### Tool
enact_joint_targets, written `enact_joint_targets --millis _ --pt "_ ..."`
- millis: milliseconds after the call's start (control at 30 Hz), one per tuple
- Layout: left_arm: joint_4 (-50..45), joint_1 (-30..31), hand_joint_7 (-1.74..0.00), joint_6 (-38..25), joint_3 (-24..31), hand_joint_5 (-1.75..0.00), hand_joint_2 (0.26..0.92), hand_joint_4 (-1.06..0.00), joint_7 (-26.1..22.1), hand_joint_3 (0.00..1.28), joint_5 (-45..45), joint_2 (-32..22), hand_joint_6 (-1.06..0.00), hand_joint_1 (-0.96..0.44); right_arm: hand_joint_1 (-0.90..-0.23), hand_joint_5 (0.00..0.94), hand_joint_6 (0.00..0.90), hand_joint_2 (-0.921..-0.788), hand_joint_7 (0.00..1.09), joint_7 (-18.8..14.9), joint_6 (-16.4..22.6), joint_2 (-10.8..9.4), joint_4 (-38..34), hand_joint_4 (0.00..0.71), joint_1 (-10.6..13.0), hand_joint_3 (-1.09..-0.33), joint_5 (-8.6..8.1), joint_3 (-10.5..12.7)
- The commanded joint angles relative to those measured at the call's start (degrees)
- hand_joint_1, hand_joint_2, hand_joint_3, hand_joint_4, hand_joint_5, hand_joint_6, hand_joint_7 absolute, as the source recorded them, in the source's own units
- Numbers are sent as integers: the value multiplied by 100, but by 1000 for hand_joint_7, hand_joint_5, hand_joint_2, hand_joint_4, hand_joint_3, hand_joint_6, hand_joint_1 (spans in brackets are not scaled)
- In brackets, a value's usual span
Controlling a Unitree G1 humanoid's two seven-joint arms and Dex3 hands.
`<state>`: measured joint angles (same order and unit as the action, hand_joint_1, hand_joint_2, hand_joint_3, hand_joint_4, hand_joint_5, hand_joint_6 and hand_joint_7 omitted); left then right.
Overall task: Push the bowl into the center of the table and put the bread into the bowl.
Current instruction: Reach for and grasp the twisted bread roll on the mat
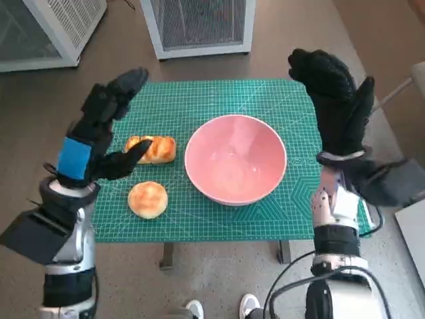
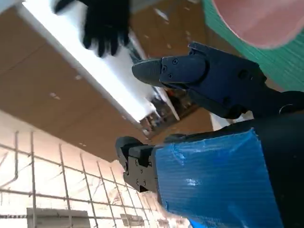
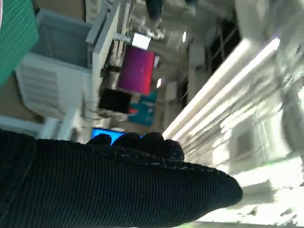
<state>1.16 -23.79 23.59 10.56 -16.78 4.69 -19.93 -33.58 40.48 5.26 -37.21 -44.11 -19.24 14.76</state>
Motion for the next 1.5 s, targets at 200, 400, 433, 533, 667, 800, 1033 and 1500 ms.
enact_joint_targets --millis 200,400,433,533,667,800,1033,1500 --pt "450 -357 -362 322 4 -15 921 -341 46 333 -436 -480 -203 -521 -368 16 196 -921 633 -17 -469 6 1625 533 884 -458 -154 -461" --pt "681 -479 -363 365 -150 -11 921 -341 6 296 -857 -775 -207 -477 -366 2 165 -921 633 -71 -520 87 2019 505 1103 -474 -202 -572" --pt "701 -490 -368 347 -179 -8 921 -325 0 280 -933 -824 -206 -469 -368 2 163 -921 636 -82 -517 99 2033 502 1114 -477 -214 -576" --pt "642 -508 -383 -24 -330 -5 921 -289 -168 221 -1196 -1077 -194 -454 -370 1 159 -921 642 -86 -561 125 2081 499 1139 -482 -263 -583" --pt "212 -496 -402 -1190 -560 -1 888 -232 -642 67 -1417 -1415 -161 -403 -372 1 159 -921 649 -65 -581 155 2082 498 1147 -481 -306 -579" --pt "-150 -578 -297 -2507 -852 0 837 -183 -1125 18 -1734 -1642 -195 -330 -378 1 161 -921 656 -12 -543 172 2046 499 1156 -478 -291 -562" --pt "-208 -793 -133 -3595 -1379 0 795 -134 -1276 1 -2462 -1650 -250 -216 -377 3 156 -921 661 22 -523 162 2008 504 1190 -481 -300 -542" --pt "598 -1388 -71 -4422 -2297 0 776 -124 -1455 0 -3340 -1564 -274 -111 -374 3 152 -921 665 97 -630 125 2127 504 1276 -482 -363 -584"
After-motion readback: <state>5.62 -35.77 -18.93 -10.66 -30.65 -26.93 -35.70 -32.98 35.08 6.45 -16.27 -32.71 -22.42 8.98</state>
